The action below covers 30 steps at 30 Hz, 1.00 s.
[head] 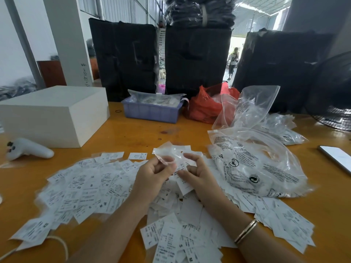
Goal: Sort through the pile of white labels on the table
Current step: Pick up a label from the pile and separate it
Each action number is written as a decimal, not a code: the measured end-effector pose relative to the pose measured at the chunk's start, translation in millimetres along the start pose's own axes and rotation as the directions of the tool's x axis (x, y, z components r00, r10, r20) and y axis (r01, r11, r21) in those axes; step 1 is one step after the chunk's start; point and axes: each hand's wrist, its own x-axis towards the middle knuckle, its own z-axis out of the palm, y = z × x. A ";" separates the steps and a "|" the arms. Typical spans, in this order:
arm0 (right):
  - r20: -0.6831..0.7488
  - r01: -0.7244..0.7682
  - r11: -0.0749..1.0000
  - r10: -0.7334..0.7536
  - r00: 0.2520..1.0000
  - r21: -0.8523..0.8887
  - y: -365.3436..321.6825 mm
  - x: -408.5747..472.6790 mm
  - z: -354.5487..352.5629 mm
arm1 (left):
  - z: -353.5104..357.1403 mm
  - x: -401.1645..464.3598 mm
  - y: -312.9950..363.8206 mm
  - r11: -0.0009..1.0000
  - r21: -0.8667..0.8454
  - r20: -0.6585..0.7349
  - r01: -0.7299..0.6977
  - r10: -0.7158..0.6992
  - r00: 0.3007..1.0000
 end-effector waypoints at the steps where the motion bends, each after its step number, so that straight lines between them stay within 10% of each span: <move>1: 0.003 -0.005 1.000 0.004 1.000 0.008 -0.6 -0.5 -1.0 | 0.3 0.2 -0.3 1.000 -0.011 0.021 0.017 -0.017 1.000; 17: 0.183 -0.017 1.000 0.015 0.983 0.007 -3.9 -4.2 -0.7 | -0.2 -1.4 3.3 0.981 -0.089 0.069 0.174 -0.168 0.983; 30: 0.000 0.039 0.995 -0.039 0.999 0.089 -3.0 -3.4 -5.5 | -2.7 -0.9 3.4 0.986 -0.064 0.123 0.155 -0.146 0.982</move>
